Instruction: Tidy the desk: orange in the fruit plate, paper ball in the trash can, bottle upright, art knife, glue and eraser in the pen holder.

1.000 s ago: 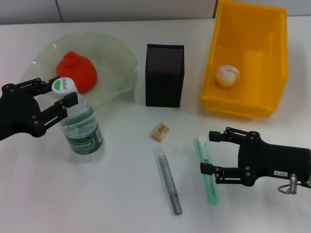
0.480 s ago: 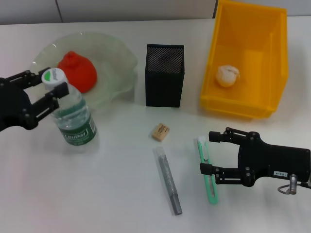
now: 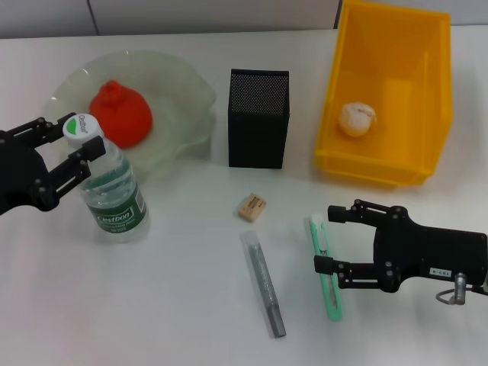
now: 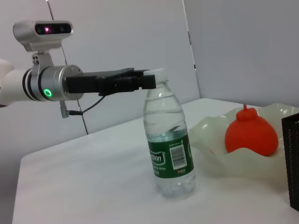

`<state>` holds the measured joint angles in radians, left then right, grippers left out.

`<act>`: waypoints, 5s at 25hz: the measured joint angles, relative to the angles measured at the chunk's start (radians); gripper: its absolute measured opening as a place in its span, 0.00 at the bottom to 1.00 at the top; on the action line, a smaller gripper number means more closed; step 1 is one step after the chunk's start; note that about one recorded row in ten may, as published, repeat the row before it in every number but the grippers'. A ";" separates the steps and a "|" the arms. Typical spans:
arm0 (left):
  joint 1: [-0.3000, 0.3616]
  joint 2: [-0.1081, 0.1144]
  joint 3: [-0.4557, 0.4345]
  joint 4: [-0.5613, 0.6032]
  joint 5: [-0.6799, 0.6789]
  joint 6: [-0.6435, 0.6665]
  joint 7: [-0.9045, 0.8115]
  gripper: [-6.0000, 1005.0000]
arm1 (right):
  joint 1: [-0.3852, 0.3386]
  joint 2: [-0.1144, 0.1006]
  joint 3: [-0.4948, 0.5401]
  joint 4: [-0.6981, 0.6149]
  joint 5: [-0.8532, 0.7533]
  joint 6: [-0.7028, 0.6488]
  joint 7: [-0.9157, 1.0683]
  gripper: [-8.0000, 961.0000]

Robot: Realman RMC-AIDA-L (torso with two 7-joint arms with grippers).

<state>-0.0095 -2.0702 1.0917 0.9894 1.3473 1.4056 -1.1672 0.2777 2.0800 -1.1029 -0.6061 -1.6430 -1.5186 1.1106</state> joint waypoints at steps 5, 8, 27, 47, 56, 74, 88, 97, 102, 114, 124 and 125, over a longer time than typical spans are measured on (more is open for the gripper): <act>-0.006 0.001 -0.008 -0.027 -0.003 0.028 0.037 0.49 | 0.000 0.000 0.000 -0.001 0.000 -0.001 0.000 0.89; -0.006 0.001 -0.020 -0.034 -0.010 0.058 0.064 0.59 | 0.001 0.000 0.005 -0.002 0.000 -0.006 0.000 0.88; -0.027 0.001 -0.209 -0.142 0.086 0.316 0.161 0.78 | -0.048 0.002 0.014 -0.775 -0.275 -0.129 0.952 0.88; -0.201 -0.002 -0.106 -0.419 0.277 0.297 0.314 0.78 | 0.261 0.008 -0.511 -0.896 -0.940 -0.074 1.736 0.84; -0.206 -0.002 -0.080 -0.427 0.289 0.243 0.315 0.78 | 0.329 0.009 -0.617 -0.751 -0.937 0.046 1.780 0.79; -0.211 -0.003 -0.061 -0.431 0.290 0.219 0.307 0.78 | 0.374 0.011 -0.671 -0.661 -0.934 0.075 1.812 0.58; -0.214 -0.001 -0.065 -0.431 0.288 0.219 0.305 0.78 | 0.377 0.011 -0.665 -0.644 -0.930 0.077 1.813 0.23; -0.214 -0.001 -0.067 -0.431 0.287 0.219 0.305 0.78 | 0.377 0.011 -0.671 -0.645 -0.929 0.073 1.802 0.13; -0.215 -0.001 -0.068 -0.431 0.287 0.219 0.305 0.78 | 0.358 0.009 -0.672 -0.687 -0.929 0.066 1.795 0.06; -0.215 -0.001 -0.069 -0.431 0.289 0.219 0.305 0.78 | 0.336 0.010 -0.639 -0.706 -0.928 0.080 1.802 0.06; -0.219 -0.001 -0.069 -0.431 0.290 0.219 0.305 0.78 | 0.354 0.011 -0.647 -0.671 -0.919 0.103 1.804 0.45; -0.219 -0.001 -0.069 -0.431 0.290 0.219 0.305 0.78 | 0.356 0.011 -0.647 -0.666 -0.917 0.103 1.804 0.50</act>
<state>-0.2283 -2.0709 1.0231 0.5583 1.6369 1.6244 -0.8621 0.6336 2.0909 -1.7500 -1.2726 -2.5603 -1.4157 2.9144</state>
